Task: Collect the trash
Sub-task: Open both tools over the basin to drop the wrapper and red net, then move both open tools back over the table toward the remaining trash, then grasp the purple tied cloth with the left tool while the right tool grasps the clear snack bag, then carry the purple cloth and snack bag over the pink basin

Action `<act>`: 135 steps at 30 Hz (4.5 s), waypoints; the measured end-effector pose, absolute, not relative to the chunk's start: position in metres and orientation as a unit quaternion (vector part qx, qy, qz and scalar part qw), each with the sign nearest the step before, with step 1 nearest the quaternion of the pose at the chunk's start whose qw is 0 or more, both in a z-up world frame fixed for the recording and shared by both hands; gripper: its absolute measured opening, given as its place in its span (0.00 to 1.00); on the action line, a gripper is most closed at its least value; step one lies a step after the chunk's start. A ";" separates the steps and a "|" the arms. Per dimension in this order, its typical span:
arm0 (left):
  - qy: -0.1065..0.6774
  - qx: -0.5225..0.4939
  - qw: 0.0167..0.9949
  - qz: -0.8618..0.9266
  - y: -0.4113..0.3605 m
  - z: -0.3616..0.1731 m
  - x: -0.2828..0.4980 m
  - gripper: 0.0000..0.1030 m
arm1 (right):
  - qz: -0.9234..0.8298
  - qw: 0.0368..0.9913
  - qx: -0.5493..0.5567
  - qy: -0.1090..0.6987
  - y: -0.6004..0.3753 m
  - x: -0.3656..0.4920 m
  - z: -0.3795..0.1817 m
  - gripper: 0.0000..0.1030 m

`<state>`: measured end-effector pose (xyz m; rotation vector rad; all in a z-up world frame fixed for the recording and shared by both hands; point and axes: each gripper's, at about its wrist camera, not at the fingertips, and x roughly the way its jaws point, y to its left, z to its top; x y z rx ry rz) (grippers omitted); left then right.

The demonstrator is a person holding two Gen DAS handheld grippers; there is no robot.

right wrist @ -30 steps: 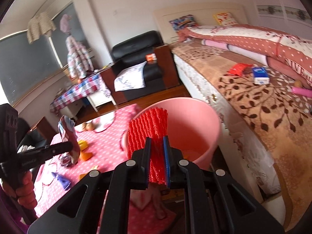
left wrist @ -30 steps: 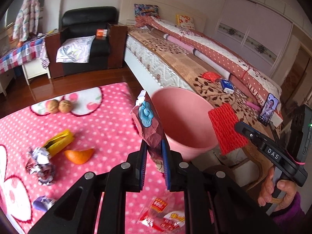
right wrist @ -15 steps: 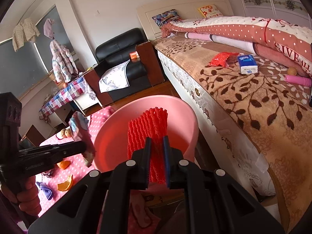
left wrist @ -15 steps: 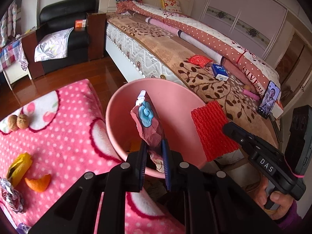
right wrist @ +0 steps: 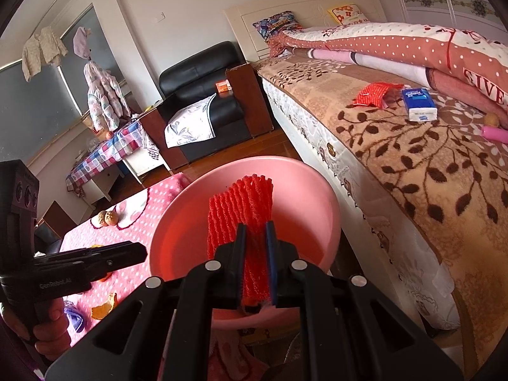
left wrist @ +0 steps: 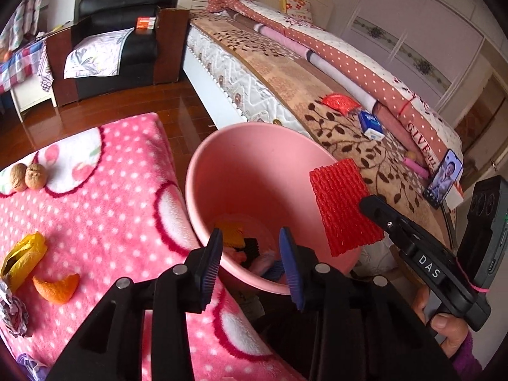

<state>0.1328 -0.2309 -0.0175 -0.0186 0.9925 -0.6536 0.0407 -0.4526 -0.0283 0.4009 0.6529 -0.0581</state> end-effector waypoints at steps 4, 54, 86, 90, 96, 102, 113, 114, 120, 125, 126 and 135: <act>0.460 -0.018 0.835 -0.302 -0.217 -0.012 0.133 0.36 | -0.034 0.929 0.196 0.313 -0.451 0.042 -0.025 0.12; 0.430 -0.099 0.892 -0.094 0.035 0.010 0.068 0.40 | 0.054 0.919 0.169 0.353 -0.382 -0.015 -0.018 0.35; 0.584 -0.255 0.770 -0.030 0.031 -0.074 0.083 0.51 | 0.271 0.856 0.122 0.422 -0.315 -0.035 -0.046 0.41; 0.579 -0.242 0.778 -0.035 0.022 -0.072 0.087 0.49 | 0.282 0.847 0.121 0.434 -0.311 -0.034 -0.049 0.41; 0.574 -0.231 0.785 -0.038 0.023 -0.071 0.088 0.29 | 0.292 0.834 0.126 0.452 -0.307 -0.032 -0.057 0.41; 0.557 -0.207 0.803 -0.047 0.027 -0.060 0.083 0.22 | 0.288 0.822 0.120 0.477 -0.302 -0.029 -0.064 0.41; 0.528 -0.170 0.829 -0.075 0.031 -0.040 0.071 0.10 | 0.285 0.828 0.104 0.471 -0.295 -0.032 -0.060 0.19; 0.527 -0.169 0.829 -0.077 0.031 -0.039 0.070 0.09 | 0.284 0.829 0.103 0.470 -0.294 -0.032 -0.059 0.17; 0.516 -0.159 0.837 -0.088 0.030 -0.031 0.065 0.09 | 0.288 0.842 0.107 0.443 -0.297 -0.037 -0.050 0.12; 0.494 -0.138 0.852 -0.109 0.022 -0.016 0.062 0.09 | 0.279 0.862 0.123 0.405 -0.311 -0.039 -0.036 0.12; 0.490 -0.134 0.854 -0.114 0.019 -0.013 0.061 0.09 | 0.275 0.866 0.126 0.398 -0.313 -0.038 -0.034 0.12; 0.477 -0.112 0.856 -0.163 -0.021 0.004 0.072 0.09 | 0.193 0.906 0.148 0.346 -0.354 -0.025 -0.017 0.12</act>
